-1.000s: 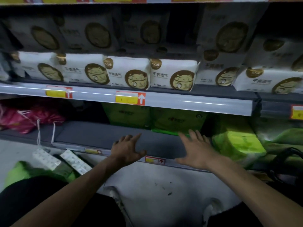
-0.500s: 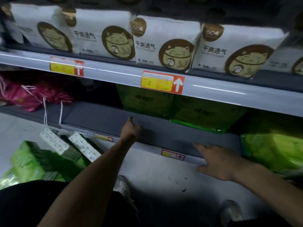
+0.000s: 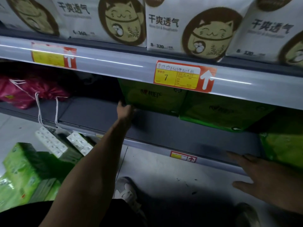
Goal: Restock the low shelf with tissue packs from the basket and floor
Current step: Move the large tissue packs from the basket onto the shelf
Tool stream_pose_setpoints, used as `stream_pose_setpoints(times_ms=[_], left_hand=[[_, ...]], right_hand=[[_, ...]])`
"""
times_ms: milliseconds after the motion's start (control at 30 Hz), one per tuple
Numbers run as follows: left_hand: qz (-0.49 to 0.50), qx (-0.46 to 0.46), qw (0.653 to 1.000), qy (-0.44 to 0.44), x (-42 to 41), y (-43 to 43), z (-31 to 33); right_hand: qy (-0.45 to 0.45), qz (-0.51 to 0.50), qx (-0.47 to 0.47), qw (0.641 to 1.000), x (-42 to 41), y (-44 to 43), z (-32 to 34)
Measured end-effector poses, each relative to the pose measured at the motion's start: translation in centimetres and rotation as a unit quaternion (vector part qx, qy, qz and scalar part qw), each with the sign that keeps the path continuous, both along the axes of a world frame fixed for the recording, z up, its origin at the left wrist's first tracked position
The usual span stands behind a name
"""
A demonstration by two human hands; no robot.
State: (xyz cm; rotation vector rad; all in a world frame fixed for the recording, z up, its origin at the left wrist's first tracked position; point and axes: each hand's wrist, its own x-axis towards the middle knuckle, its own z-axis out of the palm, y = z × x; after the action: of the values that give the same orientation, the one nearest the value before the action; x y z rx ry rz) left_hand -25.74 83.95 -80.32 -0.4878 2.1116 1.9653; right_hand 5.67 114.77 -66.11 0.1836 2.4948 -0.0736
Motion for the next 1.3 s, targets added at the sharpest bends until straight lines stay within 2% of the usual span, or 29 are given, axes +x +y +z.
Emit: stream_pose_setpoints(times_ms=[133,300,567,600,667,733,800,900,1033,1100,1167,1300], left_hand=[[-0.005,0.019,0.999,-0.027,0.2,0.0,-0.2],[-0.057,0.015,0.998,-0.027,1.1,0.4,-0.2],[-0.197,0.019,0.978,-0.064,5.3,4.8,0.5],[-0.197,0.000,0.980,-0.040,5.7,5.0,0.2],[-0.188,-0.130,0.973,0.019,7.5,6.0,0.7],[-0.192,-0.243,0.951,0.027,9.6,7.9,1.4],[-0.288,-0.274,0.916,0.053,12.1,10.9,2.1],[-0.426,-0.372,0.812,0.142,15.1,15.4,2.6],[-0.490,-0.473,0.690,0.245,16.1,20.4,4.6],[-0.496,-0.515,0.646,0.267,15.8,22.5,5.5],[-0.492,-0.534,0.632,0.271,15.2,24.7,6.0],[-0.510,-0.548,0.627,0.217,13.5,27.4,3.8]], right_hand=[[0.014,-0.011,0.005,1.000,0.4,0.6,0.0],[0.047,-0.023,0.001,0.999,1.0,1.8,1.0],[0.012,-0.028,-0.021,0.999,1.2,2.1,1.3],[0.010,-0.027,-0.024,0.999,1.0,2.0,1.2],[0.005,-0.035,-0.032,0.999,1.0,1.9,1.7],[0.002,-0.035,-0.037,0.999,0.6,1.7,1.8],[-0.002,-0.041,-0.039,0.998,1.1,1.9,2.3],[-0.010,-0.044,-0.034,0.998,1.9,2.1,2.5],[-0.013,-0.046,-0.036,0.998,3.1,2.4,2.5],[-0.013,-0.049,-0.039,0.998,3.7,2.7,2.4],[-0.012,-0.053,-0.040,0.998,4.2,3.2,2.5],[0.004,-0.068,-0.036,0.997,5.1,4.4,2.5]])
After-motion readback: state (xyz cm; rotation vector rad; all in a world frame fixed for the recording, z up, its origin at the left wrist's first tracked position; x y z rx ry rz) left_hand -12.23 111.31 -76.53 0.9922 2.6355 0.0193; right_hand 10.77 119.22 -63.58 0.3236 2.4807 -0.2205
